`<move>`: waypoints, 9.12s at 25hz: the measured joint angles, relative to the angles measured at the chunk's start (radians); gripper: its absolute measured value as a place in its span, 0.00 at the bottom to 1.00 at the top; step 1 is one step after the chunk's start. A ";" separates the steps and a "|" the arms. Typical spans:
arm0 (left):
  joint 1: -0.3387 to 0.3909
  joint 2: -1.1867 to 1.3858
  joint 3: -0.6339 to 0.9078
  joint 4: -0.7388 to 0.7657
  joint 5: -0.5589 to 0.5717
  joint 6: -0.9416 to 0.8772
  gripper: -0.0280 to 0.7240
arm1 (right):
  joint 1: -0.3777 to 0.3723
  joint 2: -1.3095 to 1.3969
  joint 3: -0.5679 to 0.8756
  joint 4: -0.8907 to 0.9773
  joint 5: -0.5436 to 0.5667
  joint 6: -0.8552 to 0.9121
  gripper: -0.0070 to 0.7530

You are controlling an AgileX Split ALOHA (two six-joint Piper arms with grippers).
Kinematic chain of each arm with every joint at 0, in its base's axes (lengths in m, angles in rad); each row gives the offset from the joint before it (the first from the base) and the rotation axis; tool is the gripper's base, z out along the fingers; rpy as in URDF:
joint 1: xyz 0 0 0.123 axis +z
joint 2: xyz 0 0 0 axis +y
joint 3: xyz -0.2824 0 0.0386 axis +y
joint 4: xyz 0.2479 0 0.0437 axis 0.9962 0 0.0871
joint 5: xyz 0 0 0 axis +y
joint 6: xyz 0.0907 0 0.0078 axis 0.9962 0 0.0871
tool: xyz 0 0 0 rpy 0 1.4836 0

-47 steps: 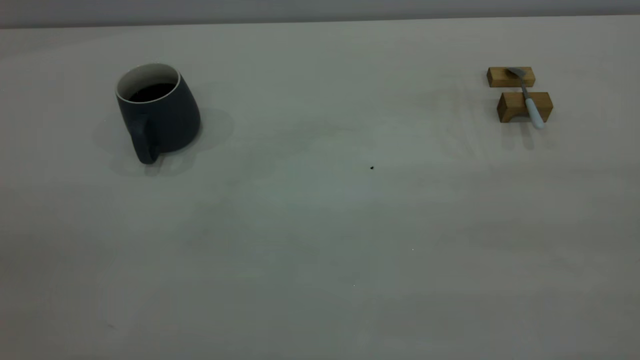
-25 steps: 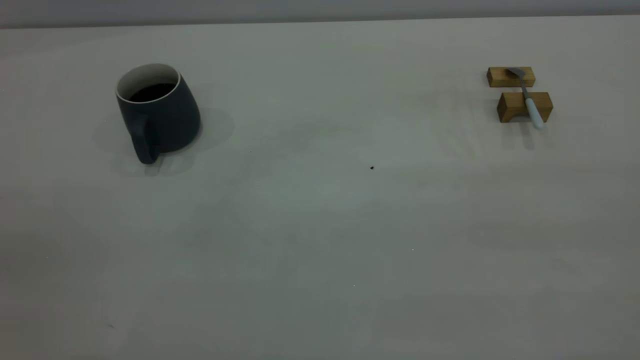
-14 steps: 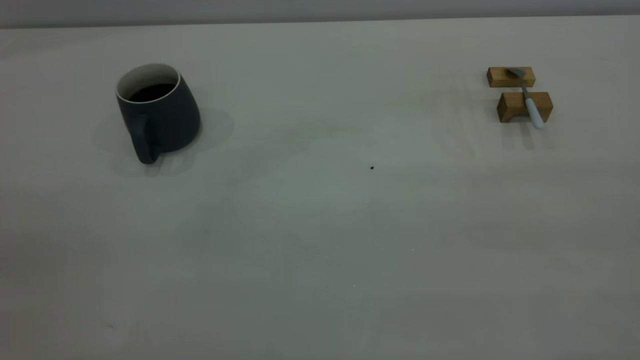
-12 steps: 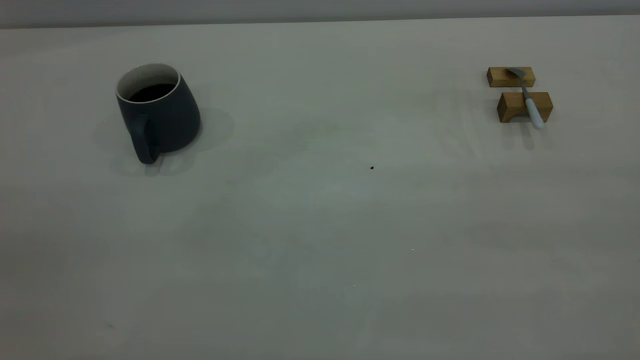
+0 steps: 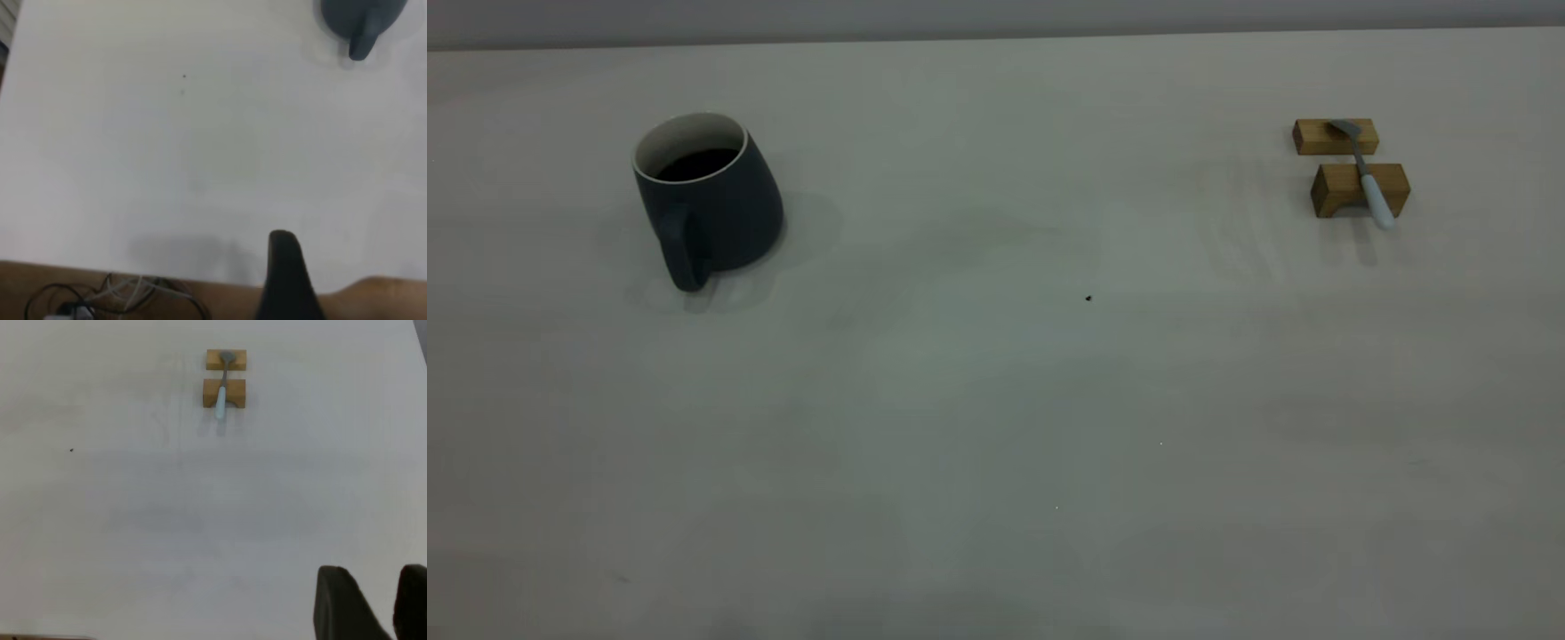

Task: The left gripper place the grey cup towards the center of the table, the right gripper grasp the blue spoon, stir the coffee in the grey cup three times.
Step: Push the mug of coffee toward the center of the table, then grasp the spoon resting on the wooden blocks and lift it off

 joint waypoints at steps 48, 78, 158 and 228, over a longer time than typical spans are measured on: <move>-0.169 1.572 -0.554 0.015 -0.705 -0.052 0.79 | 0.000 0.000 0.000 0.000 0.000 -0.001 0.32; -0.191 1.595 -0.555 0.011 -0.765 -0.052 0.31 | 0.000 0.000 0.000 0.000 0.000 -0.001 0.32; -0.532 1.271 -0.886 0.121 -0.125 0.054 0.85 | 0.000 0.000 0.000 0.000 0.000 0.000 0.32; 0.004 -0.634 0.071 -0.022 0.284 0.083 0.43 | 0.000 0.000 0.000 0.000 0.000 -0.001 0.32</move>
